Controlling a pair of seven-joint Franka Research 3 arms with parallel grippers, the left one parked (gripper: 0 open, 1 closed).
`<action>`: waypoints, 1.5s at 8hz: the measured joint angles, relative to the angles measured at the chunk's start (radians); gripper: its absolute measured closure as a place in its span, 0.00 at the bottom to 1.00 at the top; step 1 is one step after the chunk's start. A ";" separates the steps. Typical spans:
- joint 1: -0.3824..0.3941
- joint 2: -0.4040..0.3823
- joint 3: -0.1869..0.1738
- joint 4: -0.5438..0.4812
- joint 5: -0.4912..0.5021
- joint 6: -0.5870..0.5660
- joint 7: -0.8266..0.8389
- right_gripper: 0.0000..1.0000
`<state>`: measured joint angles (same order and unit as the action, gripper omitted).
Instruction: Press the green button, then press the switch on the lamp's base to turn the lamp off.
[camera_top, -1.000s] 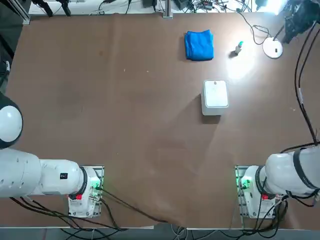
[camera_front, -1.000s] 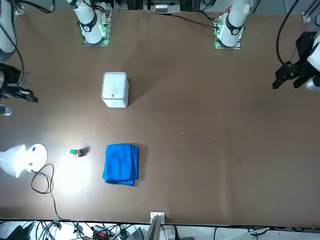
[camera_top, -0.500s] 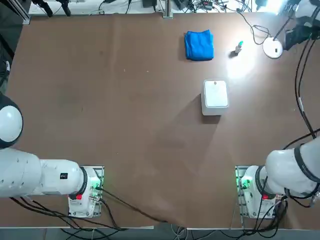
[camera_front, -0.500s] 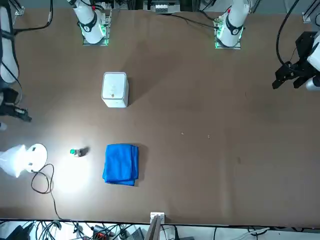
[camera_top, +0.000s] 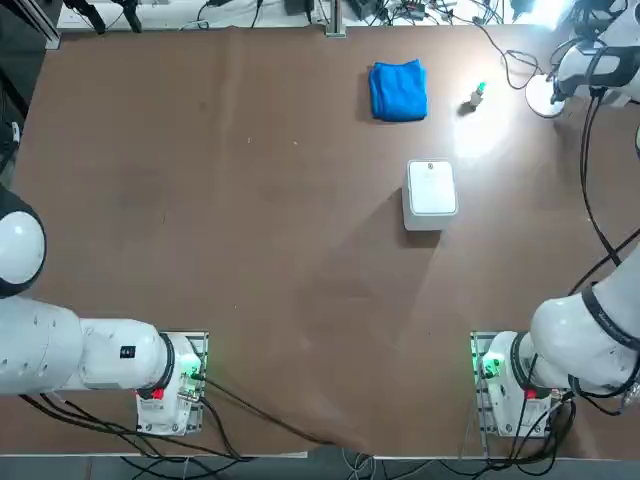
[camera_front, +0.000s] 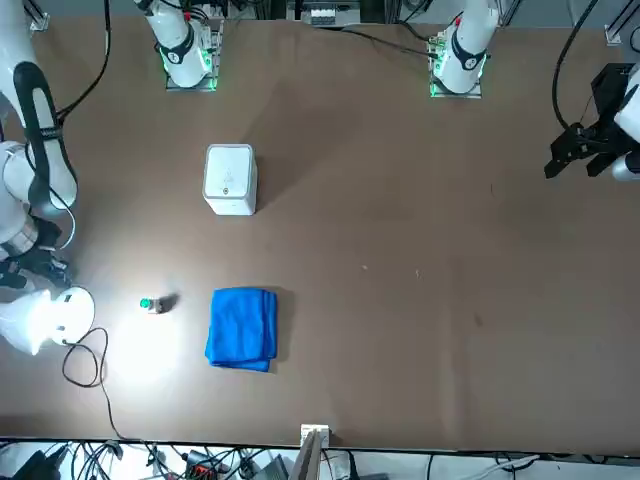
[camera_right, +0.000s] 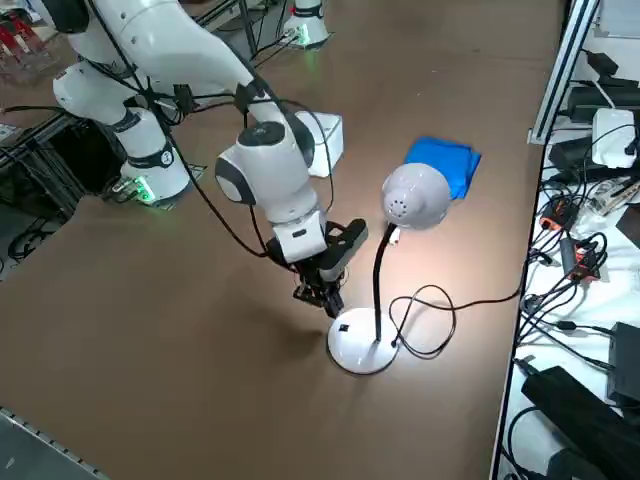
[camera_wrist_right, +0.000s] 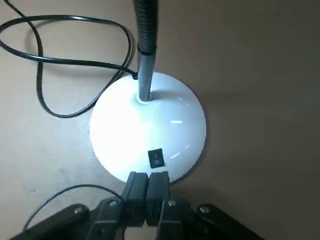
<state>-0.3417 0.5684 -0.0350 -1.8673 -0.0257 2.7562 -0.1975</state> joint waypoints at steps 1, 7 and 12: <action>-0.004 0.012 0.001 0.001 0.000 0.013 0.000 0.98; -0.010 0.020 0.013 0.005 0.000 0.024 0.001 0.98; -0.011 0.054 0.014 0.005 0.000 0.066 0.001 0.98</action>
<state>-0.3523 0.6219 -0.0208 -1.8625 -0.0257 2.8224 -0.1963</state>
